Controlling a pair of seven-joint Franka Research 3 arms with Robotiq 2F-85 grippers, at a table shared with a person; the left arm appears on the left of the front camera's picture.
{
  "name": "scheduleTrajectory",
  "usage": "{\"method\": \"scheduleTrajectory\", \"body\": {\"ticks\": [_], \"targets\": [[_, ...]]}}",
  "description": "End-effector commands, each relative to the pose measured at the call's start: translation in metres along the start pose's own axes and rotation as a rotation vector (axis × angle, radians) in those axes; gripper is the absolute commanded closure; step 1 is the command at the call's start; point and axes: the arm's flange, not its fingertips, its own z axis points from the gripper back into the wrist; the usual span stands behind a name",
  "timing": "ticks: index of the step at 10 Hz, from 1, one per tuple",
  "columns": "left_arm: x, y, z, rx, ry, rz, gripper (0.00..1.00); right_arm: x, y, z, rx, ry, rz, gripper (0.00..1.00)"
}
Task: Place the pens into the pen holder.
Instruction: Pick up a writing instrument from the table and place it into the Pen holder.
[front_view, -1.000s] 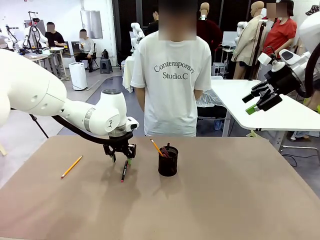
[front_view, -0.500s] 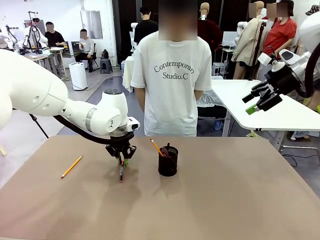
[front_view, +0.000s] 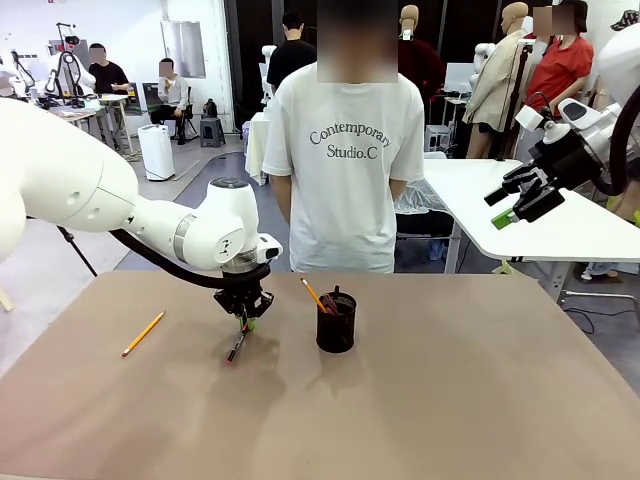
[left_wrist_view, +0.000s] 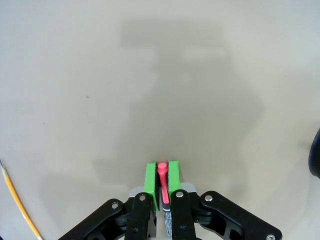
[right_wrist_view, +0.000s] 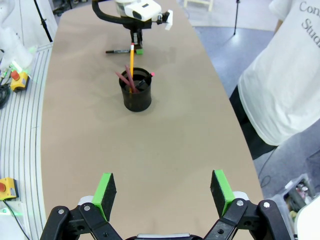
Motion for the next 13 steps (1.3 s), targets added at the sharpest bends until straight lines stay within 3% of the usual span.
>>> {"method": "scheduleTrajectory", "body": {"ticks": [1,4,5,6,7,9,10,13], "targets": [[-0.013,0.002,0.021,-0.023,-0.017,-0.017,1.0,0.003,0.003,0.001,0.001,0.015,-0.02,0.0],[-0.038,0.012,0.074,-0.276,-0.077,-0.141,1.0,0.003,0.003,0.001,0.001,0.015,-0.02,0.0],[-0.05,0.015,0.094,-0.384,-0.07,-0.249,1.0,0.003,0.003,0.001,0.001,0.015,-0.02,0.0],[-0.061,0.018,0.109,-0.416,-0.105,-0.347,1.0,0.003,0.003,0.001,0.001,0.015,-0.02,0.0],[-0.073,0.021,0.121,-0.44,-0.172,-0.473,1.0,0.003,0.003,0.001,0.001,0.015,-0.02,0.0],[-0.094,0.04,0.142,-0.661,-0.327,-0.776,1.0,0.003,0.003,0.001,0.001,0.015,-0.02,0.0],[-0.101,0.051,0.149,-0.721,-0.413,-0.851,1.0,0.003,0.003,0.001,0.001,0.015,-0.02,0.0],[-0.115,0.069,0.16,-0.824,-0.632,-0.885,1.0,0.003,0.003,0.001,0.001,0.015,-0.02,0.0]]}}
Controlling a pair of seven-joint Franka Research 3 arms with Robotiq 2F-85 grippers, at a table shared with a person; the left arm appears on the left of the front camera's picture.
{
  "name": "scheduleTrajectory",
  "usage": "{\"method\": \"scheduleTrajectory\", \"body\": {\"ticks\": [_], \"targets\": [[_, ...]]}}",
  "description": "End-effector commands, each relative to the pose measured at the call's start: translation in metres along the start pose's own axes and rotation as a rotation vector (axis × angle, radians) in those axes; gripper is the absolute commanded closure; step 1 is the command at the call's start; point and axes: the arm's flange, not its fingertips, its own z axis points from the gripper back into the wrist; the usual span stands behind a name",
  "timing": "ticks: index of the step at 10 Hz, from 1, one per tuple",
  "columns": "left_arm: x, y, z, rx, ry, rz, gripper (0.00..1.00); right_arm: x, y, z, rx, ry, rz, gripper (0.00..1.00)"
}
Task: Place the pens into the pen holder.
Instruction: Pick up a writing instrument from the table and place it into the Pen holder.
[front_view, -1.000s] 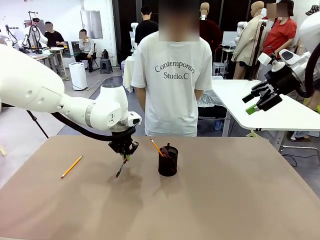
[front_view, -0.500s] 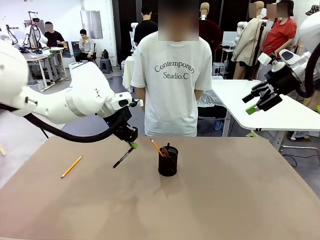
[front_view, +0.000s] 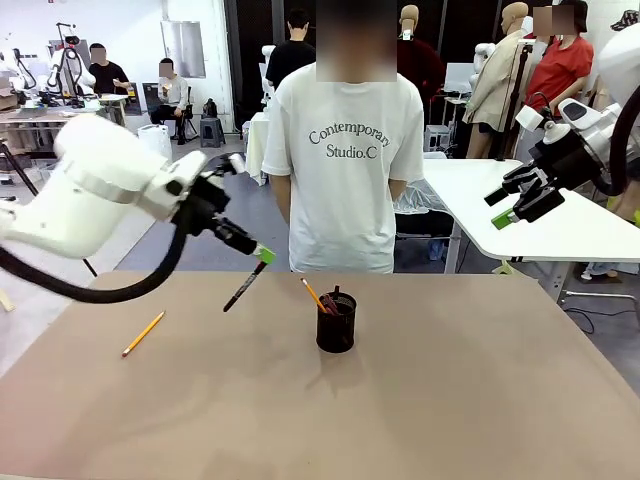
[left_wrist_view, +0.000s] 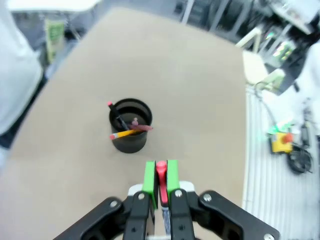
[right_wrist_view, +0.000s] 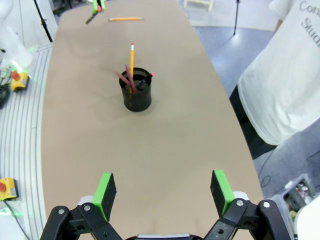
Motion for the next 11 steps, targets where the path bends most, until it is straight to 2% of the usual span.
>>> {"method": "scheduleTrajectory", "body": {"ticks": [1,4,6,7,8,9,11], "targets": [[-0.034,-0.004,0.013,-0.065,-0.131,-0.084,1.0,0.003,0.003,0.001,0.001,0.015,-0.02,0.0],[-0.037,-0.012,0.026,-0.052,-0.288,-0.218,1.0,0.003,0.003,0.001,0.001,0.015,-0.02,0.0],[-0.033,-0.017,0.033,-0.005,-0.374,-0.194,1.0,0.003,0.003,0.001,0.001,0.015,-0.02,0.0],[-0.03,-0.018,0.038,-0.011,-0.432,-0.223,1.0,0.003,0.003,0.001,0.001,0.015,-0.02,0.0],[-0.029,-0.017,0.042,0.005,-0.445,-0.141,1.0,0.003,0.003,0.001,0.001,0.015,-0.02,0.0],[-0.022,-0.012,0.035,-0.017,-0.357,-0.193,1.0,0.003,0.003,0.001,0.001,0.015,-0.02,0.0],[-0.022,-0.012,0.035,-0.017,-0.357,-0.193,1.0,0.003,0.003,0.001,0.001,0.015,-0.02,0.0]]}}
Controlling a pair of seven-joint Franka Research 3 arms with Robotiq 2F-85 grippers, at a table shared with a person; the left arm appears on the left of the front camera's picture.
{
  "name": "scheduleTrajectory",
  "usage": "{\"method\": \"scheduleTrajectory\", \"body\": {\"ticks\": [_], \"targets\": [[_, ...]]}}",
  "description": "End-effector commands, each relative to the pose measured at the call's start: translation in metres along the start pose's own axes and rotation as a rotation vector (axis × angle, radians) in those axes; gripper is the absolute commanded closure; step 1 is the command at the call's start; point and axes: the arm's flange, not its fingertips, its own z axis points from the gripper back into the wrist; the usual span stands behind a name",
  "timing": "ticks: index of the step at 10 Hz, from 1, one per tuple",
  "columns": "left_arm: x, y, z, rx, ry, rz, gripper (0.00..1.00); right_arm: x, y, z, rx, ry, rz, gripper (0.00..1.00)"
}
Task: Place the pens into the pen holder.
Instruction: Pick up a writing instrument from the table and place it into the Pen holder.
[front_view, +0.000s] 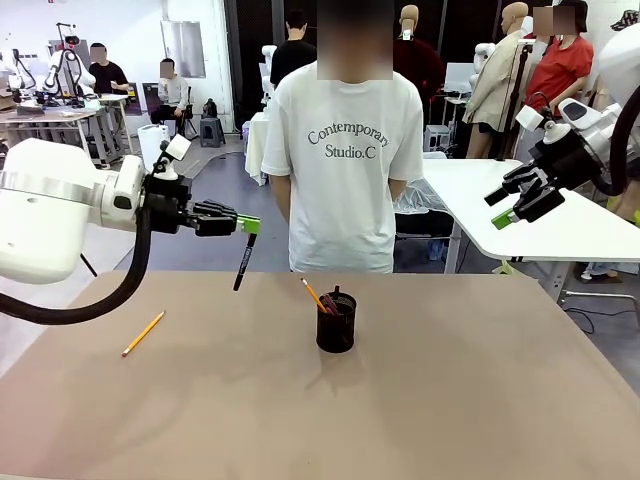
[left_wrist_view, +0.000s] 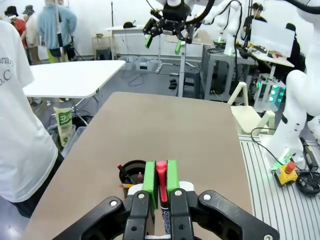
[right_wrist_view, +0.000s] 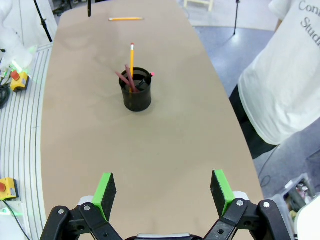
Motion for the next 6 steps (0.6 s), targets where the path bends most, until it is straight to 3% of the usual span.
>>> {"method": "scheduleTrajectory", "body": {"ticks": [1,4,6], "targets": [[0.0,0.001,0.001,-0.005,0.016,-0.011,1.0,0.003,0.003,0.001,0.001,0.015,-0.02,0.0],[-0.001,0.0,-0.002,-0.004,0.005,0.0,1.0,0.003,0.003,0.001,0.001,0.015,-0.02,0.0],[0.006,0.012,0.009,0.037,-0.147,-0.053,1.0,0.003,0.003,0.001,0.001,0.015,-0.02,0.0]]}}
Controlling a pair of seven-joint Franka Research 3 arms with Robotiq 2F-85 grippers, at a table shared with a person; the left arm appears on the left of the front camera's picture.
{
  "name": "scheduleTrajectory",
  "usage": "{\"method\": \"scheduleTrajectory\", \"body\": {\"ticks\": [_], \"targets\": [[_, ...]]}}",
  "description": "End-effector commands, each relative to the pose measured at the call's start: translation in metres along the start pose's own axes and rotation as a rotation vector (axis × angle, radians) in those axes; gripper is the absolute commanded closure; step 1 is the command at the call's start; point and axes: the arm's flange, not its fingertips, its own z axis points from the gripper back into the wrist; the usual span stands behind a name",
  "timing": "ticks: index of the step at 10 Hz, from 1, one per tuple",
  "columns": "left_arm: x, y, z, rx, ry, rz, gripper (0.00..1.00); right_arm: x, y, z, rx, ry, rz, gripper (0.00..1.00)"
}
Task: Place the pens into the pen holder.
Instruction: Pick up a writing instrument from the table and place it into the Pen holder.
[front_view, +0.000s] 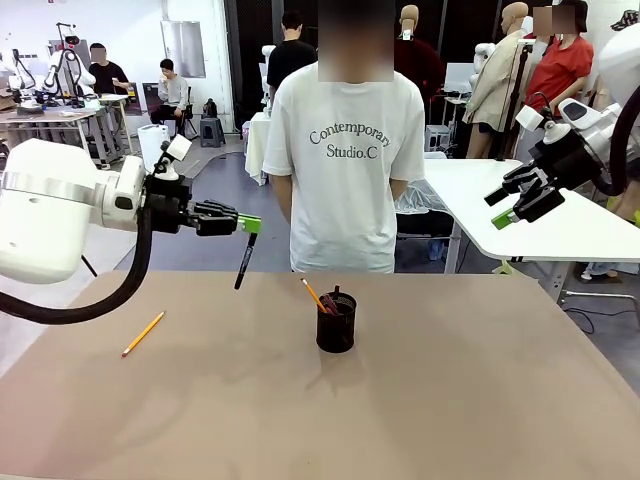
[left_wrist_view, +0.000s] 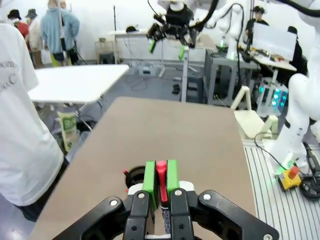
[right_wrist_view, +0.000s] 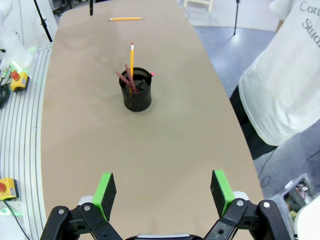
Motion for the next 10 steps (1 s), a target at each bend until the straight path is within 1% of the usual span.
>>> {"method": "scheduleTrajectory", "body": {"ticks": [1,2,3,4,5,6,7,8,10], "targets": [[0.002,0.011,0.005,0.026,-0.14,-0.07,1.0,0.003,0.003,0.001,0.001,0.015,-0.02,0.0],[0.0,0.015,0.004,0.077,-0.148,-0.076,1.0,0.003,0.003,0.001,0.001,0.015,-0.02,0.0],[-0.001,0.021,0.003,0.085,-0.162,-0.094,1.0,0.003,0.003,0.001,0.001,0.015,-0.02,0.0],[-0.002,0.028,-0.002,0.066,-0.195,-0.178,1.0,0.003,0.003,0.001,0.001,0.015,-0.02,0.0],[-0.002,0.032,-0.008,0.034,-0.242,-0.221,1.0,0.003,0.003,0.001,0.001,0.015,-0.02,0.0],[-0.001,0.039,-0.017,0.007,-0.251,-0.228,1.0,0.003,0.003,0.001,0.001,0.015,-0.02,0.0],[0.003,0.044,-0.034,0.051,-0.274,-0.233,1.0,0.003,0.003,0.001,0.001,0.015,-0.02,0.0],[0.005,0.05,-0.044,0.044,-0.275,-0.246,1.0,0.003,0.003,0.001,0.001,0.015,-0.02,0.0],[0.008,0.053,-0.062,0.008,-0.321,-0.26,1.0,0.003,0.003,0.001,0.001,0.015,-0.02,0.0]]}}
